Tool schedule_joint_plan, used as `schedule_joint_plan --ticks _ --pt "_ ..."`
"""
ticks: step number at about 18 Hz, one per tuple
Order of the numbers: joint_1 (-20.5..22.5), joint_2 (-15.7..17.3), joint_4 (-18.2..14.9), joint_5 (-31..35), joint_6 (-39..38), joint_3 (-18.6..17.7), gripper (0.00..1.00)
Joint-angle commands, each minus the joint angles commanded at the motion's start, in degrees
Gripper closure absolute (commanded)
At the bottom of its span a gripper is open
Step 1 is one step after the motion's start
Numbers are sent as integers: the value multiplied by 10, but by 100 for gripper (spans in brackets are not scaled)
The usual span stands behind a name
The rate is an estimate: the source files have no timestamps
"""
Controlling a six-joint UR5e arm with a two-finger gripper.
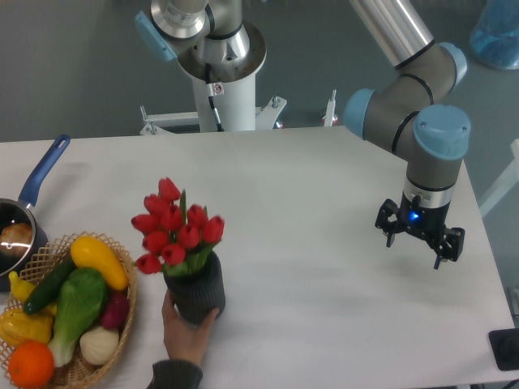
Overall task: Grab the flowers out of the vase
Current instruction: 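Move the open gripper toward the red tulips in the black vase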
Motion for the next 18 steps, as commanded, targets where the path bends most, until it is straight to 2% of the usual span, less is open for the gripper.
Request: schedule_joint_plan --ticks 5,10,18 --pt "0 2 0 0 1 -10 0" --pt "3 9 9 0 6 -63 0" --pt "-11 86 8 -14 8 -172 0"
